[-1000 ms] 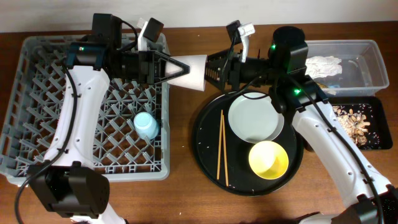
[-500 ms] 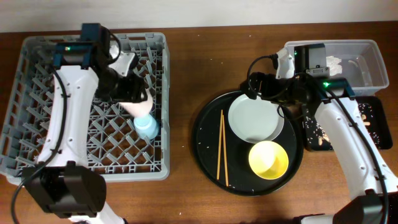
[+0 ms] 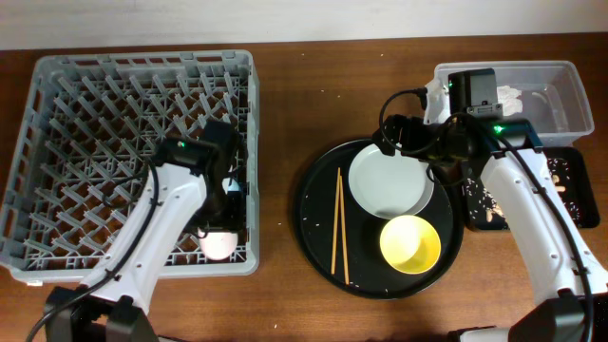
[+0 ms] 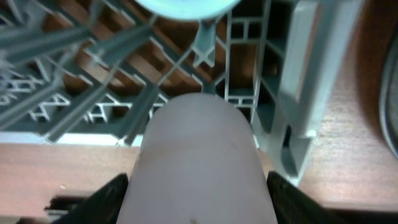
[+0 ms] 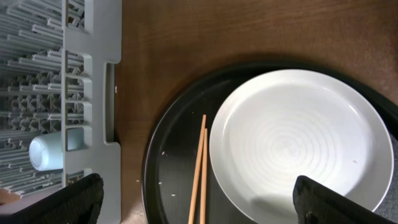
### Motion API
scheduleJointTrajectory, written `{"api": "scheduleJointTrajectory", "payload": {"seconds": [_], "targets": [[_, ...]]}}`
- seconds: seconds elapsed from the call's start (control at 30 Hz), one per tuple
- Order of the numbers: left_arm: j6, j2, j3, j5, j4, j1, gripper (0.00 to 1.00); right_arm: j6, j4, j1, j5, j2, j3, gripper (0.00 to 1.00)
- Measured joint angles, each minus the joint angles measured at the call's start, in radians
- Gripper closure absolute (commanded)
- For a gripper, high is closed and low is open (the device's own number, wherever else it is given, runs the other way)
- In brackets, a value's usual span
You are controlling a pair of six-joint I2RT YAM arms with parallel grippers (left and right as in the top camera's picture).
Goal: Sort waste into correct bins and load items into the dishwasher rack
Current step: 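Grasp the yellow bowl with the left gripper and stand it in the rack's back row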
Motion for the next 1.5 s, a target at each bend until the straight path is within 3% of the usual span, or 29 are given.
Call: {"api": "scheduleJointTrajectory", "payload": {"seconds": [0.07, 0.17, 0.3, 0.43, 0.5, 0.53, 0.6, 0.7, 0.8, 0.93, 1.07, 1.23, 1.37, 1.5], "targets": [[-0.008, 0.002, -0.089, -0.001, 0.120, 0.000, 0.40, 0.000, -0.007, 0.000, 0.007, 0.000, 0.000, 0.02], [-0.011, 0.002, -0.104, -0.001, 0.157, 0.000, 0.09, 0.000, -0.010, 0.000, 0.013, 0.000, 0.000, 0.02], [-0.019, 0.002, -0.105, -0.018, 0.152, 0.000, 0.01, 0.000, -0.014, 0.000, 0.015, 0.000, 0.000, 0.02], [-0.019, 0.005, -0.045, -0.019, 0.094, 0.000, 0.01, 0.001, -0.029, 0.000, 0.014, 0.000, 0.000, 0.00], [-0.006, 0.010, 0.216, -0.016, 0.019, 0.000, 0.01, 0.002, -0.103, 0.000, 0.015, 0.000, 0.002, 0.21], [0.019, 0.005, 0.335, 0.003, 0.023, 0.000, 0.01, 0.000, -0.140, 0.000, 0.016, 0.000, 0.001, 0.26], [0.066, 0.001, 0.394, 0.085, 0.153, 0.000, 0.01, 0.002, -0.244, 0.000, 0.056, -0.003, 0.000, 0.27], [0.135, 0.043, 0.400, 0.201, 0.222, -0.023, 0.01, 0.034, -0.319, -0.006, 0.175, -0.021, 0.001, 0.26], [0.172, 0.182, 0.401, 0.249, 0.299, -0.144, 0.01, 0.058, -0.324, -0.131, 0.220, -0.086, 0.043, 0.18], [0.180, 0.292, 0.405, 0.266, 0.520, -0.261, 0.02, 0.069, -0.325, -0.261, 0.234, -0.137, 0.080, 0.17], [0.116, 0.528, 0.407, 0.273, 0.755, -0.331, 0.09, 0.071, -0.334, -0.267, 0.244, -0.137, 0.080, 0.17], [0.095, 0.595, 0.407, 0.277, 0.745, -0.400, 0.09, 0.068, -0.343, -0.267, 0.261, -0.137, 0.080, 0.18], [0.388, 0.575, 0.426, 0.455, 0.394, -0.418, 0.09, 0.057, -0.350, -0.267, 0.276, -0.137, 0.080, 0.18], [0.462, 0.547, 0.426, 0.471, 0.352, -0.521, 0.09, 0.053, -0.363, -0.267, 0.280, -0.137, 0.080, 0.18]]}}
